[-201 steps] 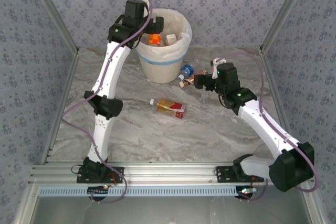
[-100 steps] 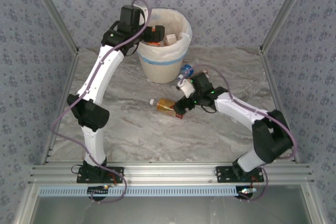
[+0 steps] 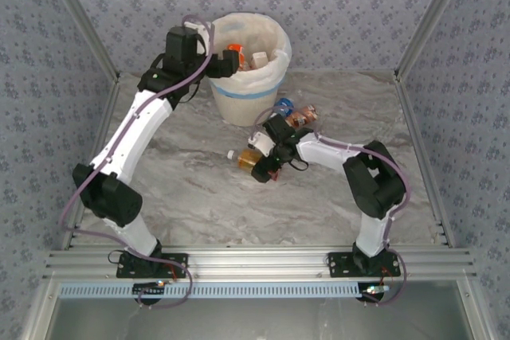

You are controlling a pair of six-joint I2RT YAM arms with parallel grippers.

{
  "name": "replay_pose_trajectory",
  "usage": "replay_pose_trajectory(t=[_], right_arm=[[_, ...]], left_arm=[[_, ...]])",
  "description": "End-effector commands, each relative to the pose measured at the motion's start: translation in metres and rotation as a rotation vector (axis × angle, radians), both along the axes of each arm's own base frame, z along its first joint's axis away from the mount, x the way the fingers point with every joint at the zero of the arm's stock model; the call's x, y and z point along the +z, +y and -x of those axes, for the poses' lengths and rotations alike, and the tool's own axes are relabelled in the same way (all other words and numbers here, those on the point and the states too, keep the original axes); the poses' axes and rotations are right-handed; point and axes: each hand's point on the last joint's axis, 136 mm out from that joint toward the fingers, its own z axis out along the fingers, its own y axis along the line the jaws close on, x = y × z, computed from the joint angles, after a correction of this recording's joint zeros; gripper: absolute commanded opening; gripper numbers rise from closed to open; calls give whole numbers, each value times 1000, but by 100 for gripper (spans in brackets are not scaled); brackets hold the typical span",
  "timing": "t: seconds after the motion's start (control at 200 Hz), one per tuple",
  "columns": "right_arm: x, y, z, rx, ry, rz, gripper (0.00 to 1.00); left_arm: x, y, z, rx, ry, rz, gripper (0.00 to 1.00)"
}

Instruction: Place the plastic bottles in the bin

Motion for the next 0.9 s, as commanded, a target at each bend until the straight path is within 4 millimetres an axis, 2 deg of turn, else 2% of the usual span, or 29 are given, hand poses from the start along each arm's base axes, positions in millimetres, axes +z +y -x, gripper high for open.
replay_pose_trajectory(t=[0.0,0.09,0.2,0.275,0.36,0.44,0.45,0.47,0.565,0.745,0.894], right_arm=[[-6,5,-5,16,-2,45,94],[-14,4,-8,3,0,79,91],[-17,7,-4,18,-1,75,80],[-12,7,-6,-4,-17,65,71],[-4,6,-6,-12,-38,51,68],[14,7,-7,-4,-85,13,62],[8,3,-1,-2,-75,23,62],[9,1,1,0,-81,20,60],[26,-3,5,1,-135,11,54],[64,-7,17,11,-211,-43,50],[102,-5,18,0,-281,-113,47]], left_arm=[[32,10,0,27,-95,78,100],[30,16,-1,35,-80,86,99],[29,22,-2,42,-69,105,99],[27,24,-3,48,-63,114,99],[25,24,-2,47,-59,121,99],[24,26,-3,50,-54,124,99],[24,27,-3,51,-54,123,99],[25,28,-3,54,-55,124,99],[28,40,-1,89,-56,131,100],[32,77,11,190,-77,231,99],[22,104,29,278,-76,261,99]])
